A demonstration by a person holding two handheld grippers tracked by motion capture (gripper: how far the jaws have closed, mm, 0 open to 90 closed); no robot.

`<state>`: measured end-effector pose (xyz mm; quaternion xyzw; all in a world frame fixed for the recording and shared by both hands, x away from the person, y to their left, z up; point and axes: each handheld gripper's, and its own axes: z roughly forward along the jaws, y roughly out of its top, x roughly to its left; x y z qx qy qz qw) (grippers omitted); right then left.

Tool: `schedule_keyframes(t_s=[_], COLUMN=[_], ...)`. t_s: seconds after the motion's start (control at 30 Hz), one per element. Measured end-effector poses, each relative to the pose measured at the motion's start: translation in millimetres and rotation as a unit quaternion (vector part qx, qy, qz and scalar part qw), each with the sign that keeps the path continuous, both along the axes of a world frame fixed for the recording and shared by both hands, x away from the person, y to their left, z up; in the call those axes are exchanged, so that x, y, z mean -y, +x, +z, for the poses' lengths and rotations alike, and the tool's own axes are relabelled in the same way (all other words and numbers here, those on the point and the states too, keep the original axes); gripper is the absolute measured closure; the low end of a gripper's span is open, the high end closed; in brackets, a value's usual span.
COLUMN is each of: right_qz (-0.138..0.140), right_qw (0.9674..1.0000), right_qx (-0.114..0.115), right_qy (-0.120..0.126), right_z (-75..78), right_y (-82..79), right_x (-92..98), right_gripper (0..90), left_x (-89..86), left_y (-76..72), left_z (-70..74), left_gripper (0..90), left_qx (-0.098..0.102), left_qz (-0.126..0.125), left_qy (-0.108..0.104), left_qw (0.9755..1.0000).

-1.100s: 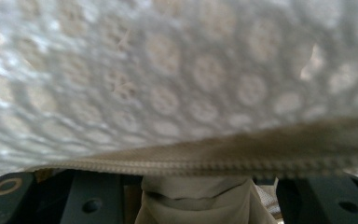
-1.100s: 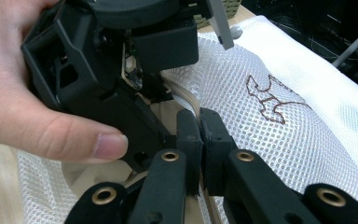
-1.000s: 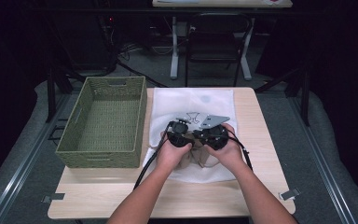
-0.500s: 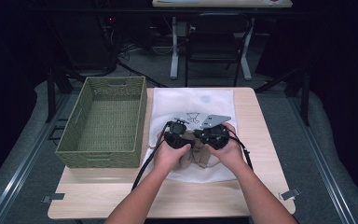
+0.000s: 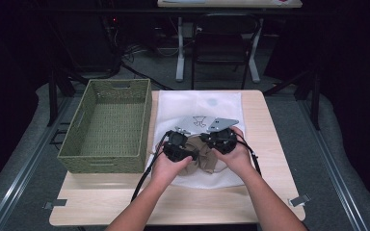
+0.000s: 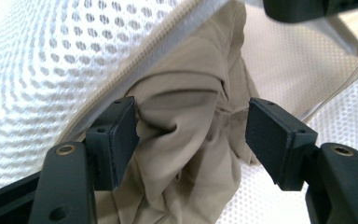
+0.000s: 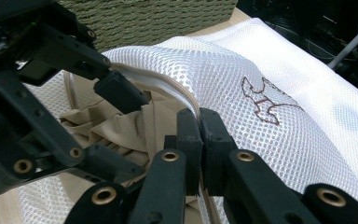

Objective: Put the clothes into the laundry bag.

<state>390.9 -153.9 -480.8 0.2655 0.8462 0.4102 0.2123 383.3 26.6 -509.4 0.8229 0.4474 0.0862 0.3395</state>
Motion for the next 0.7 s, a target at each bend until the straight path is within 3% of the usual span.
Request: schedule_keyframes(t_s=[0.03, 0.1, 0.27, 0.43, 0.7], right_qz=[0.0, 0.0, 0.001, 0.001, 0.0], right_qw=[1.0, 1.0, 1.0, 1.0, 1.0], right_qx=[0.0, 0.001, 0.001, 0.001, 0.001], right_qy=[0.0, 0.0, 0.0, 0.0, 0.0], right_z=[0.2, 0.5, 0.6, 0.6, 0.6], right_y=[-0.1, -0.3, -0.6, -0.5, -1.0], right_x=[-0.1, 0.0, -0.2, -0.1, -0.7], right_gripper=[88.0, 88.0, 88.0, 88.0, 87.9], left_x=[-0.5, -0.1, -2.3, -3.0, -2.3], left_y=[-0.8, -2.6, -1.1, -1.1, -1.0], left_z=[-1.3, -4.6, -18.3, -29.6, -38.3], left_gripper=[33.9, 33.8, 33.8, 35.0, 55.0], left_qx=[0.006, 0.009, -0.011, -0.014, -0.011], left_qz=[-0.004, 0.0, 0.0, 0.004, 0.002], left_qy=[0.013, 0.017, 0.013, 0.019, 0.024], left_qw=[0.9999, 0.9998, 0.9999, 0.9997, 0.9997])
